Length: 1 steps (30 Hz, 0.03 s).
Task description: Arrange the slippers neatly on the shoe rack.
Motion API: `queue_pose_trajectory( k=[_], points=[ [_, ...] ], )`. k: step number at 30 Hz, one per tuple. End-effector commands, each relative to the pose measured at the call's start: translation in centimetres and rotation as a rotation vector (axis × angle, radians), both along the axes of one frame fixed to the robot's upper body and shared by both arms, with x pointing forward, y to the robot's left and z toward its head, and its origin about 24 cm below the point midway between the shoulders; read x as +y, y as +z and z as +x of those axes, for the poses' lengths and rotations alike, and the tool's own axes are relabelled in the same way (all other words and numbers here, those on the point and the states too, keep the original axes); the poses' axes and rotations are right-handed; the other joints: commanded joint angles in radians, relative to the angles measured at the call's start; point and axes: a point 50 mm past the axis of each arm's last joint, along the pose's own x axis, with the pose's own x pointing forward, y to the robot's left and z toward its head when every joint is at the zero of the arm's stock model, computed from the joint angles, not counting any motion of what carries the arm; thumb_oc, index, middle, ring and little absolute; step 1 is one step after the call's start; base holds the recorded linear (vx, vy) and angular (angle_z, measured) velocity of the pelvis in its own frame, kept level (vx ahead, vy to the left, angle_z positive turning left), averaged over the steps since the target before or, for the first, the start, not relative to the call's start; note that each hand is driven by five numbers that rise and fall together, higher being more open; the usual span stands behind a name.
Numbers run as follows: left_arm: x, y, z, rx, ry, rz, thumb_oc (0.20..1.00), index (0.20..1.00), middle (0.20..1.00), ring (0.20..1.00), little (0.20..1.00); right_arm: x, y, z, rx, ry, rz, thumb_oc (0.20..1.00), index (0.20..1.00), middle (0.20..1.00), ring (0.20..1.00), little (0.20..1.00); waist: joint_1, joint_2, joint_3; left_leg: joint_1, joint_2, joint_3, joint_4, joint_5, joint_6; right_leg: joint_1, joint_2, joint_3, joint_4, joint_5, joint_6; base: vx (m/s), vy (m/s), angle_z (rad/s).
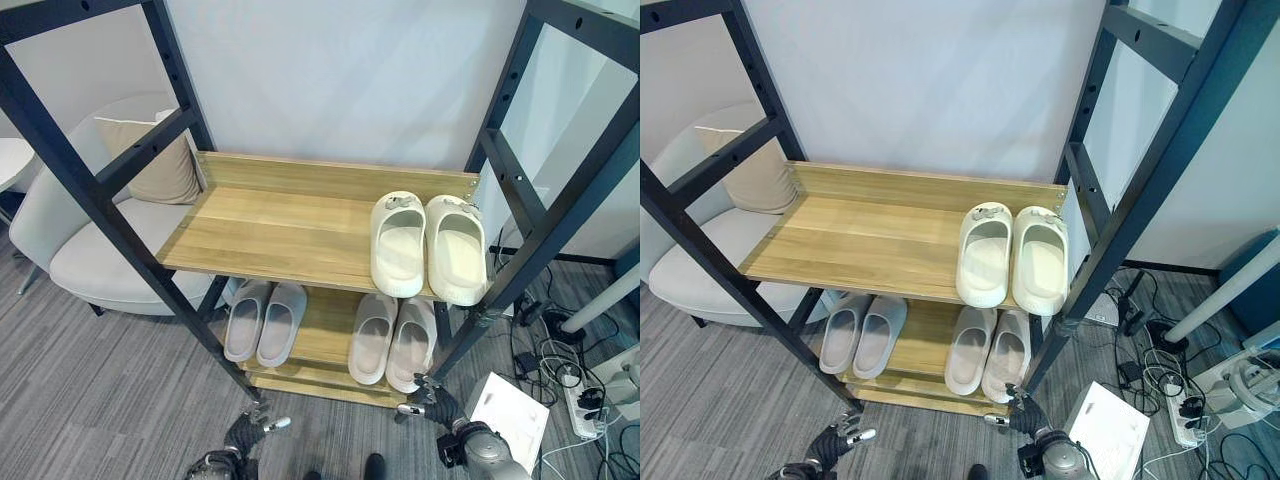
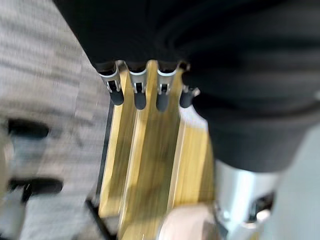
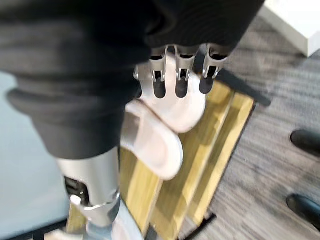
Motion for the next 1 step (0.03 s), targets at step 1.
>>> queue_pose_trajectory(
  k=[1],
  points=[
    [0.81, 1.03, 2.96, -0.1, 0.032, 0.06, 1.0, 1.0, 1.0, 1.0, 1.0, -0.11, 1.56, 2.33, -0.116, -0.03, 0.008, 1.0, 1.0, 1.0, 1.0, 1.0, -0.002, -0.008, 0.021, 0.015, -0.024, 0.024, -0.001, -0.075, 0.035, 0.1, -0.015, -0.023, 0.001, -0.142, 0.052, 0.0, 0.0, 0.0]
  ],
)
